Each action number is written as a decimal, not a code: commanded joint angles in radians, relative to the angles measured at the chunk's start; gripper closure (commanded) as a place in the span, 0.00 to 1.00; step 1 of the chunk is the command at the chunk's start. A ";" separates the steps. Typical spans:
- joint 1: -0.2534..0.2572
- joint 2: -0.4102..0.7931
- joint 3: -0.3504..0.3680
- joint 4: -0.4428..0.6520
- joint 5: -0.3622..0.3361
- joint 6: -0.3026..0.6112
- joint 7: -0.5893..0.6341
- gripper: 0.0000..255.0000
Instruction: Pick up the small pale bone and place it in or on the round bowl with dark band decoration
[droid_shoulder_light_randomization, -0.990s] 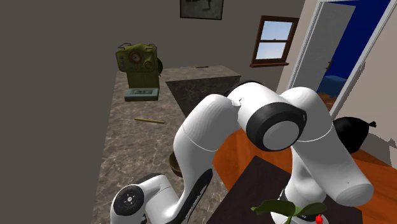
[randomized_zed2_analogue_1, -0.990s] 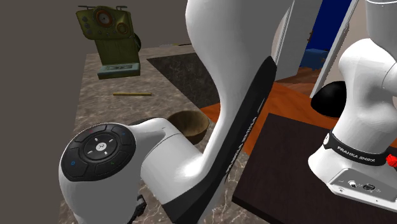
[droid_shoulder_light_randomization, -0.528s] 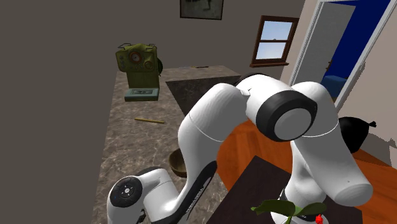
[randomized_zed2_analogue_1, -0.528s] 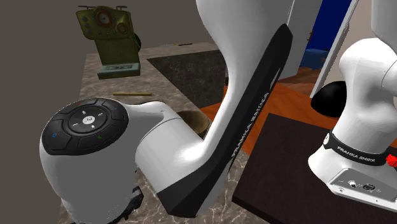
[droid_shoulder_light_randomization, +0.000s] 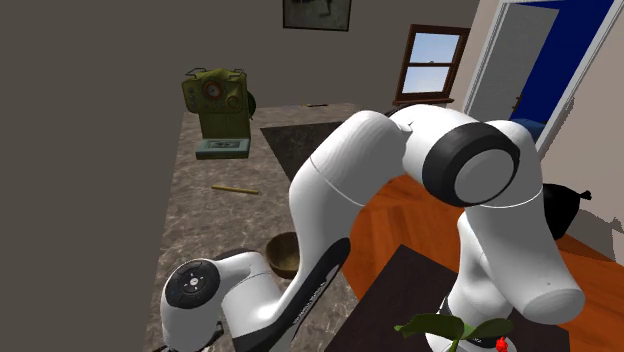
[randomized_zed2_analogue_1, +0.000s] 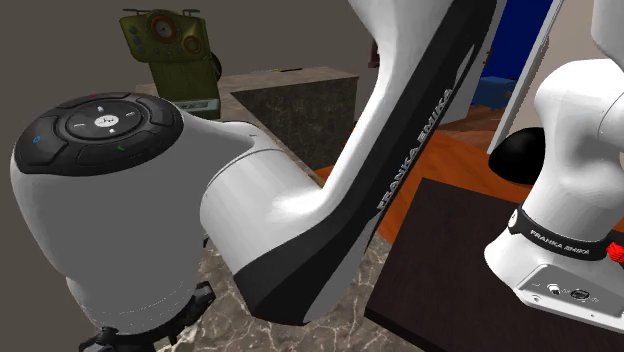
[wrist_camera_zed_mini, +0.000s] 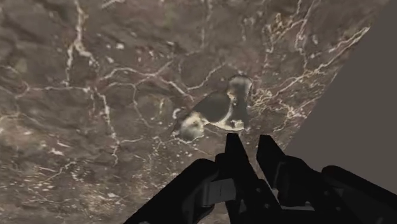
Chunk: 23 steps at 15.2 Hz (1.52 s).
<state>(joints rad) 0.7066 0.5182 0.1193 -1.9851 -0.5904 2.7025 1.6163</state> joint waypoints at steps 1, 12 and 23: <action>-0.009 -0.020 0.011 -0.004 0.014 -0.016 -0.016 1.00; -0.077 0.165 0.037 0.194 0.345 -0.190 0.245 0.00; -0.067 0.253 0.020 0.229 0.328 -0.137 0.255 0.00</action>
<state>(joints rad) 0.6395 0.7704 0.1401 -1.7562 -0.2623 2.5646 1.8714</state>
